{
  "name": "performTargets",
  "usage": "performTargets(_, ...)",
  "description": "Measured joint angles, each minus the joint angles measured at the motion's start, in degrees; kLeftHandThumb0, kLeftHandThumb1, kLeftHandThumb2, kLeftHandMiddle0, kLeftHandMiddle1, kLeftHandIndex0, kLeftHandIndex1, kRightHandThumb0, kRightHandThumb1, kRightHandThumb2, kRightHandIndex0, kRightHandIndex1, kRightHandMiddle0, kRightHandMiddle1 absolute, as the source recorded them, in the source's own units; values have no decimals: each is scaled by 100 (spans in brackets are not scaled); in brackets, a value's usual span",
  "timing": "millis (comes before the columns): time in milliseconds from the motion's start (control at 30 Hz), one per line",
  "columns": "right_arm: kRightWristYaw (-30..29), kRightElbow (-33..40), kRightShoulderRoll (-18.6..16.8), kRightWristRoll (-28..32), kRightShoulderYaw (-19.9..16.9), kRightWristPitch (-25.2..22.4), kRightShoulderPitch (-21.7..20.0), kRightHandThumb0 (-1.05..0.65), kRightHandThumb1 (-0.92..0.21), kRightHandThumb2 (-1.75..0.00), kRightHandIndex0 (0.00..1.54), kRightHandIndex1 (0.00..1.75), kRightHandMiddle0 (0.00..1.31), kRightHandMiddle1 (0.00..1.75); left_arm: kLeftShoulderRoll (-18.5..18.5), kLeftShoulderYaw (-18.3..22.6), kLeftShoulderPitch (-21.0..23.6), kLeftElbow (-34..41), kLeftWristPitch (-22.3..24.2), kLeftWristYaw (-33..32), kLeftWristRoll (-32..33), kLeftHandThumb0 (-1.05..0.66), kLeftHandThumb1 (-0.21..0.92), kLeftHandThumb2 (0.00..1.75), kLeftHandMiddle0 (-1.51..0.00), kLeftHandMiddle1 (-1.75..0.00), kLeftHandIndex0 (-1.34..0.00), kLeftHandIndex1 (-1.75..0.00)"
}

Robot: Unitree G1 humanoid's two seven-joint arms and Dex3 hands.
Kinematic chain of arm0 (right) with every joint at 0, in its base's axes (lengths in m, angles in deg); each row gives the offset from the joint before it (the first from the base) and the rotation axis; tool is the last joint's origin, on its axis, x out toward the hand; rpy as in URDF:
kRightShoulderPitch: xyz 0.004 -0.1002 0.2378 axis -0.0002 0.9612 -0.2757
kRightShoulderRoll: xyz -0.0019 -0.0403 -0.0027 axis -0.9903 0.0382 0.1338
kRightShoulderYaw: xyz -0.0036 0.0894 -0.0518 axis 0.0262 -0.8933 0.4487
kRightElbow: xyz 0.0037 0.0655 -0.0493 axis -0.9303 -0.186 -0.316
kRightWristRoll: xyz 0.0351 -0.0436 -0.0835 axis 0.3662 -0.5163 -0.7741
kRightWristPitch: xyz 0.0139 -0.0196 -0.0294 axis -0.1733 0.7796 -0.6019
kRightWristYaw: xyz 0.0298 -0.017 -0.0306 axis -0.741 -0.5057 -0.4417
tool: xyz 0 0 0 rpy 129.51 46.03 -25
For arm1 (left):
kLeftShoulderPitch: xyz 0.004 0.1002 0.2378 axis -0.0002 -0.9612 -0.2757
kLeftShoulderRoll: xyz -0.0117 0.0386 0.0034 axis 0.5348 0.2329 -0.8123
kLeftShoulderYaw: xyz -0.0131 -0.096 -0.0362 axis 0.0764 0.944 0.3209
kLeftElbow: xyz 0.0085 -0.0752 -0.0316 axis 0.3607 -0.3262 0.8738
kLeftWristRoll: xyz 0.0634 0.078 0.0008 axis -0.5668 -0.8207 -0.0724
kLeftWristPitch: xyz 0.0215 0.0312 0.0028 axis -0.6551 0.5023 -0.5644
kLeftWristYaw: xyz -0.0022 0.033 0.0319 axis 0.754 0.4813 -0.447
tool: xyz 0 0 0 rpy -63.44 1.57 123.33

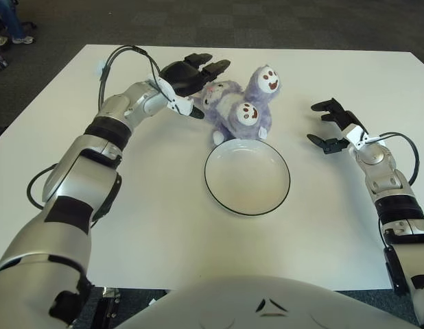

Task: Put the doll into the plate.

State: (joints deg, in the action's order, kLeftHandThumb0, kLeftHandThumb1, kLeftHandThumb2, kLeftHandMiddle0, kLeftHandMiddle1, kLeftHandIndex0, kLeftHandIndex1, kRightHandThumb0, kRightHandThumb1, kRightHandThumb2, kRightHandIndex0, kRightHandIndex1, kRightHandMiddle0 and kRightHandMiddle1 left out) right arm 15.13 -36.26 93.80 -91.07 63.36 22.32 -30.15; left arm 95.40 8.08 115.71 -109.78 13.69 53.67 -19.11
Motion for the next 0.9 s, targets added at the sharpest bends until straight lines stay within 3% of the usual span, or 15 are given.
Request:
performTargets(500, -7, 205, 54, -227, 150, -109, 67, -46, -41, -101, 0, 79, 0, 90, -324, -443, 374, -656, -107, 231, -130, -88, 70, 54, -11, -22, 0, 0)
performTargets(733, -6, 265, 52, -206, 113, -147, 98, -45, -42, -99, 1, 76, 0, 89, -423, -782, 535, -930, -10, -143, -483, -88, 76, 46, -7, -32, 0, 0)
performTargets(900, -5, 337, 53, -212, 131, -255, 104, -42, -40, -102, 2, 78, 0, 90, -522, -981, 557, -1109, 99, -501, -680, -87, 76, 45, -1, -48, 0, 0)
